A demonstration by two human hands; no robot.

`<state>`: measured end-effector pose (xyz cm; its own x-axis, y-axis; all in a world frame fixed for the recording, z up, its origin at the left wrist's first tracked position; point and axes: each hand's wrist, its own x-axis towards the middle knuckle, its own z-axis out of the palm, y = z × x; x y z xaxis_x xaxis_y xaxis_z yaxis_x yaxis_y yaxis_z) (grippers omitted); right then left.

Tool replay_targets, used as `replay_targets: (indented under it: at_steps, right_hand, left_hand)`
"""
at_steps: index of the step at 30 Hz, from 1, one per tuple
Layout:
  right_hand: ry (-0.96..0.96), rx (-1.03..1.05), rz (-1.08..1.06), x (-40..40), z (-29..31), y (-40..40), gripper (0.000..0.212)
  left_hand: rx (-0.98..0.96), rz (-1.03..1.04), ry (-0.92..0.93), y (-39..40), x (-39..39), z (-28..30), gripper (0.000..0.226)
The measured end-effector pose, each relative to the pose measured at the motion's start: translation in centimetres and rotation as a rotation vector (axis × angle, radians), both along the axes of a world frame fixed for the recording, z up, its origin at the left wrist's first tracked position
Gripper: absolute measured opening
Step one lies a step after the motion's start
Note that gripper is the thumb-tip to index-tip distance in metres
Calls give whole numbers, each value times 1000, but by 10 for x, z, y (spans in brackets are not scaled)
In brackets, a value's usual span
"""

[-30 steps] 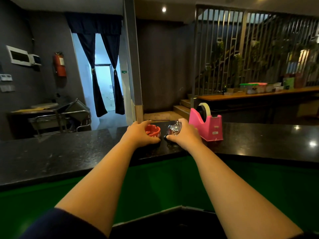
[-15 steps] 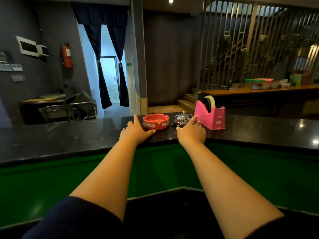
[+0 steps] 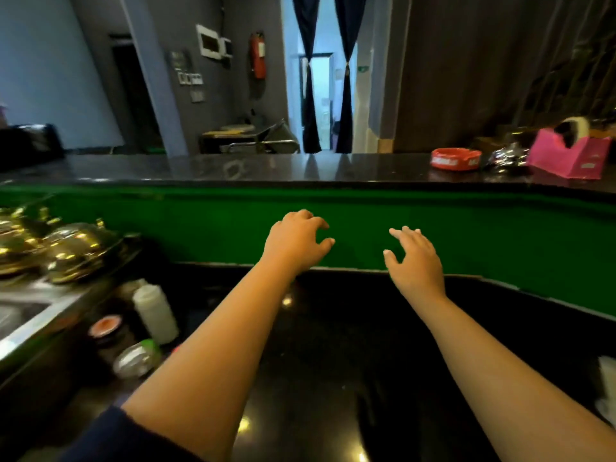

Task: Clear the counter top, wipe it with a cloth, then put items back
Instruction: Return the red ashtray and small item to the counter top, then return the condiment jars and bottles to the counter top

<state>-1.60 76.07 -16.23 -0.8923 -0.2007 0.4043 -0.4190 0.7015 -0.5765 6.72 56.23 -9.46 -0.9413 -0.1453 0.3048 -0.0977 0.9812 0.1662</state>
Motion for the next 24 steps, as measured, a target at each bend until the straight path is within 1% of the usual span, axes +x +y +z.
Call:
replay_targets:
  at_steps: [7, 12, 17, 20, 24]
  right_hand:
    - [-115, 43, 260, 136, -60, -118, 48]
    - [-165, 66, 380, 203, -88, -189, 51]
    - [-212, 108, 464, 231, -106, -240, 56]
    - [-269, 122, 495, 227, -118, -263, 61]
    - [-409, 131, 527, 210, -137, -290, 71]
  left_hand:
    - [15, 221, -49, -108, 175, -67, 36]
    - [82, 376, -80, -160, 257, -108, 40]
    - [153, 450, -76, -194, 286, -149, 59]
    - [220, 453, -89, -207, 282, -164, 76]
    - [350, 459, -137, -225, 262, -181, 99]
